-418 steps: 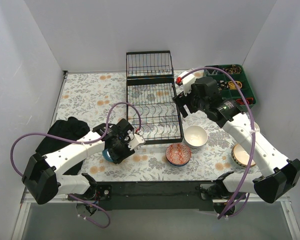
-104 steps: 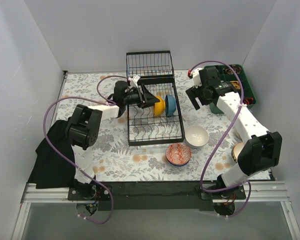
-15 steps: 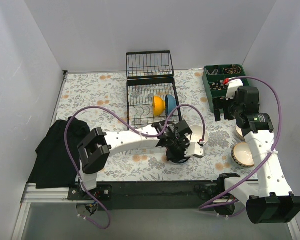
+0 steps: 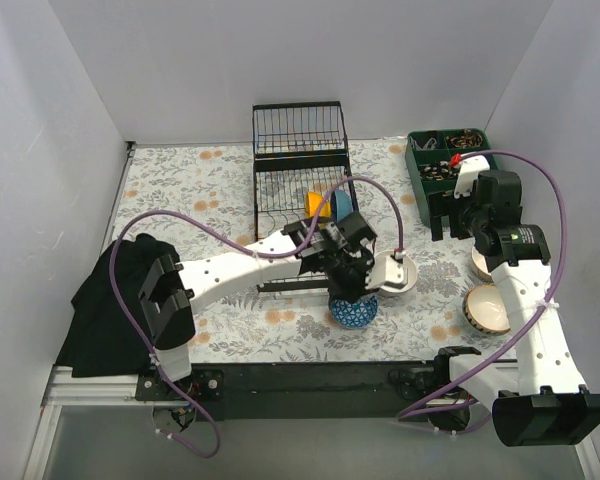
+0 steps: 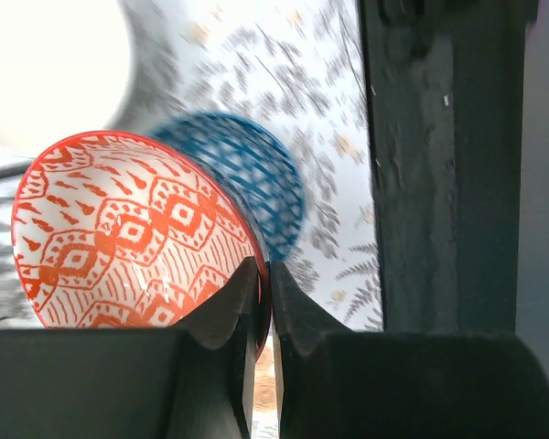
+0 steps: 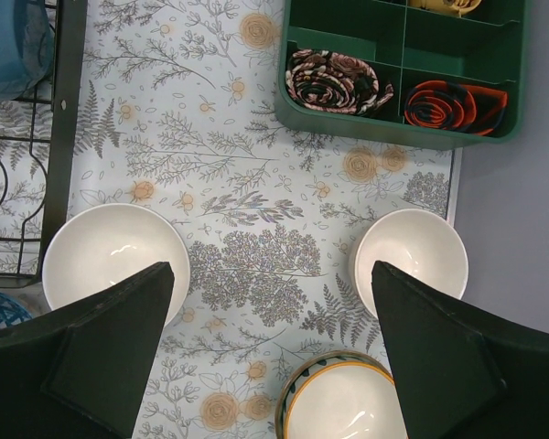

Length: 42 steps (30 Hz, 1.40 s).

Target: Load the bowls into the dish rack

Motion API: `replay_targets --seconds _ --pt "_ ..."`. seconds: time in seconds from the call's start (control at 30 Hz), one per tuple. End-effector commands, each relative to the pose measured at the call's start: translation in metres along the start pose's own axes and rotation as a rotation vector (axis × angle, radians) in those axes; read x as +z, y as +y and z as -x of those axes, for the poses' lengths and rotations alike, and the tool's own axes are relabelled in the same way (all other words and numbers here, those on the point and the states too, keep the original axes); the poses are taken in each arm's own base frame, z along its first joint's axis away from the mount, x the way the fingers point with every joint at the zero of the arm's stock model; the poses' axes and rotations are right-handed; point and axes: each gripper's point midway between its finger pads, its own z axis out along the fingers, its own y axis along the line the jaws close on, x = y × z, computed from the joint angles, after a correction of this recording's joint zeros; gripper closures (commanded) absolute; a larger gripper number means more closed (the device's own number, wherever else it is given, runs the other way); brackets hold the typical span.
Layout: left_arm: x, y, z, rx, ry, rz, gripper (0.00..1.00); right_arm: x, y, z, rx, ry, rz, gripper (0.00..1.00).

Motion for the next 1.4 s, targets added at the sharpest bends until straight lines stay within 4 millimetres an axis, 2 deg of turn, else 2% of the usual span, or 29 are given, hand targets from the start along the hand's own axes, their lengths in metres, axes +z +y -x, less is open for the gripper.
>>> replay_targets --seconds 0.0,0.1,0.13,0.2,0.23,0.3,0.33,0.37,0.4,0.43,0.47,0.5,0.57,0.6,0.67,0.7,0.73,0.8,0.87,0.9,0.97,1.0,1.03,1.07,1.23,1.37 --pt "-0.075 0.012 0.058 0.011 -0.196 0.074 1.00 -0.011 -0.009 0.021 0.000 -0.049 -0.028 0.02" --pt "-0.096 0.035 0.060 -0.071 -0.255 0.118 1.00 -0.008 -0.008 0.026 0.000 -0.047 -0.022 0.03" --pt "-0.109 0.055 0.055 -0.124 -0.279 0.158 1.00 -0.004 -0.008 0.026 0.001 -0.038 -0.020 0.03" --pt "-0.121 0.074 0.054 -0.223 -0.335 0.176 1.00 -0.003 -0.009 0.035 0.000 -0.052 -0.020 0.03" --pt "-0.136 0.095 0.043 -0.284 -0.365 0.217 1.00 0.001 -0.010 0.036 0.000 -0.044 -0.021 0.03" --pt "-0.153 0.115 0.046 -0.364 -0.460 0.245 1.00 0.004 -0.011 0.040 -0.010 -0.047 -0.022 0.03" --pt "-0.170 0.130 0.038 -0.413 -0.505 0.285 1.00 0.008 -0.012 0.039 -0.013 -0.034 -0.021 0.03" --pt "-0.173 0.134 0.034 -0.444 -0.534 0.277 1.00 0.010 -0.012 0.041 -0.015 -0.034 -0.023 0.03" --pt "-0.183 0.145 0.039 -0.488 -0.602 0.295 1.00 0.012 -0.012 0.040 -0.013 -0.026 -0.022 0.04" --pt "-0.200 0.156 0.032 -0.523 -0.647 0.330 1.00 0.016 -0.011 0.039 -0.014 -0.018 -0.018 0.04" --pt "-0.199 0.162 0.024 -0.562 -0.664 0.331 1.00 0.018 -0.012 0.038 -0.008 -0.013 -0.020 0.04" --pt "-0.213 0.176 0.019 -0.625 -0.730 0.348 1.00 0.021 -0.011 0.036 -0.008 -0.002 -0.016 0.04" --pt "-0.223 0.184 0.010 -0.693 -0.791 0.336 1.00 0.024 -0.011 0.034 -0.009 0.007 -0.016 0.04" --pt "-0.228 0.193 -0.002 -0.711 -0.842 0.318 1.00 0.028 -0.010 0.031 -0.011 0.019 -0.015 0.04" --pt "-0.230 0.194 -0.010 -0.828 -0.915 0.225 1.00 0.033 -0.013 0.028 -0.024 0.031 -0.026 0.04" --pt "-0.234 0.204 -0.023 -0.837 -0.967 0.224 1.00 0.037 -0.015 0.025 -0.031 0.049 -0.038 0.04" --pt "-0.233 0.202 -0.025 -0.920 -0.992 0.151 1.00 0.039 -0.017 0.023 -0.047 0.058 -0.047 0.05" --pt "-0.231 0.212 -0.038 -0.945 -1.052 0.126 1.00 0.044 -0.022 0.019 -0.058 0.090 -0.073 0.05" --pt "-0.228 0.213 -0.042 -1.018 -1.090 0.044 1.00 0.044 -0.026 0.020 -0.066 0.107 -0.088 0.05" --pt "-0.231 0.222 -0.047 -1.007 -1.130 0.043 1.00 0.046 -0.027 0.017 -0.072 0.130 -0.087 0.05" --pt "-0.224 0.226 -0.054 -1.093 -1.155 -0.036 1.00 0.046 -0.029 0.019 -0.083 0.139 -0.094 0.05" --pt "-0.228 0.230 -0.056 -1.072 -1.182 -0.035 1.00 0.047 -0.031 0.017 -0.088 0.153 -0.099 0.06" --pt "-0.218 0.237 -0.063 -1.105 -1.180 -0.053 1.00 0.047 -0.031 0.017 -0.094 0.157 -0.100 0.06" --pt "-0.221 0.239 -0.061 -1.081 -1.197 -0.057 1.00 0.047 -0.034 0.018 -0.099 0.161 -0.113 0.06" --pt "-0.199 0.254 -0.076 -1.193 -1.218 -0.117 1.00 0.050 -0.040 0.013 -0.132 0.194 -0.139 0.06" --pt "-0.189 0.257 -0.083 -1.229 -1.235 -0.139 1.00 0.049 -0.043 0.016 -0.144 0.201 -0.149 0.06"
